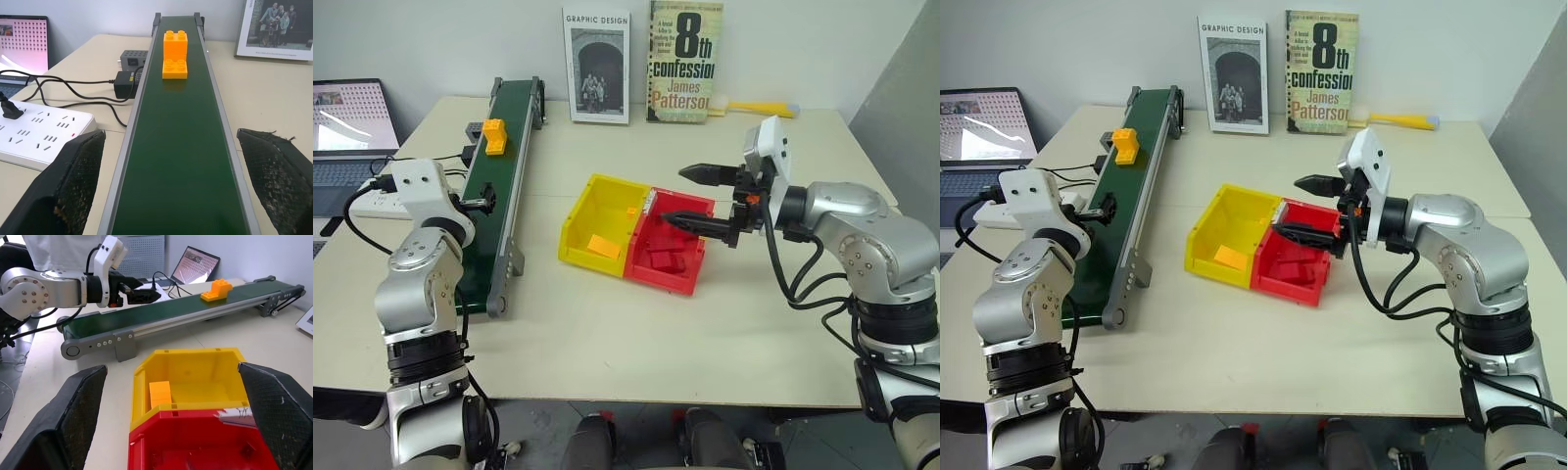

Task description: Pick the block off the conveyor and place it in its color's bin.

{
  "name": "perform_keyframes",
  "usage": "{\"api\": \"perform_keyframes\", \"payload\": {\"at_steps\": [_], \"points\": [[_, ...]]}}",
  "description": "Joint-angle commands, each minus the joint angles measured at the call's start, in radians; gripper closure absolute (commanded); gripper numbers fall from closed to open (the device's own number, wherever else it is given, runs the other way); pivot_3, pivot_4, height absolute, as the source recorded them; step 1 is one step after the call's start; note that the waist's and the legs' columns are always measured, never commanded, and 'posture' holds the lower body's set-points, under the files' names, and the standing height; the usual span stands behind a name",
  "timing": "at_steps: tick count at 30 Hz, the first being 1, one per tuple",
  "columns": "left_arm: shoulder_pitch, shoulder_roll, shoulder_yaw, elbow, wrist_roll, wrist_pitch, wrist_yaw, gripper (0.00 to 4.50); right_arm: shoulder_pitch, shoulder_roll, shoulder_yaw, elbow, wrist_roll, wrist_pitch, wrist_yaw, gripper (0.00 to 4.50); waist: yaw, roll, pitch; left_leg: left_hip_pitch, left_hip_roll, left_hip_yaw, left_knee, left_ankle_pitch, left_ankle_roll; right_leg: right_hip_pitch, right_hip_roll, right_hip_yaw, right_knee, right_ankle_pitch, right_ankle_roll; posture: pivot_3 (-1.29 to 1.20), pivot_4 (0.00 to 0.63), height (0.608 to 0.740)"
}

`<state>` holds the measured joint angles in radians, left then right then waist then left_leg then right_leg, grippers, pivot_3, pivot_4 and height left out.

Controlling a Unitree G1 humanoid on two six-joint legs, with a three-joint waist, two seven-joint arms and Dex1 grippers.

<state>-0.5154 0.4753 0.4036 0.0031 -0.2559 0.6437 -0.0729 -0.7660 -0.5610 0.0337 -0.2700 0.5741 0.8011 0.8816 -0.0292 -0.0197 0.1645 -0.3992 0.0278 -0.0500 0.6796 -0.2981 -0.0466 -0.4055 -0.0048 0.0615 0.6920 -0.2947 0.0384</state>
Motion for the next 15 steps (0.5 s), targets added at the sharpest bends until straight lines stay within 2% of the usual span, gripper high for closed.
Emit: {"api": "perform_keyframes", "payload": {"at_steps": [1, 15], "points": [[-0.024, 0.023, 0.013, -0.006, 0.004, -0.022, 0.000, 0.01, -0.020, -0.007, -0.013, -0.031, 0.017, -0.005, -0.003, 0.00, 0.000, 0.000, 0.000, 0.000, 0.000, 0.000, 0.000, 0.000, 0.000, 0.000, 0.000, 0.000, 0.000, 0.000, 0.000, 0.00, 0.150, 0.740], [-0.068, 0.038, -0.006, 0.070, 0.020, -0.048, -0.007, 0.01, -0.002, -0.015, -0.032, -0.070, 0.030, 0.023, -0.040, 0.00, 0.000, 0.000, 0.000, 0.000, 0.000, 0.000, 0.000, 0.000, 0.000, 0.000, 0.000, 0.000, 0.000, 0.000, 0.000, 0.00, 0.150, 0.740]]}}
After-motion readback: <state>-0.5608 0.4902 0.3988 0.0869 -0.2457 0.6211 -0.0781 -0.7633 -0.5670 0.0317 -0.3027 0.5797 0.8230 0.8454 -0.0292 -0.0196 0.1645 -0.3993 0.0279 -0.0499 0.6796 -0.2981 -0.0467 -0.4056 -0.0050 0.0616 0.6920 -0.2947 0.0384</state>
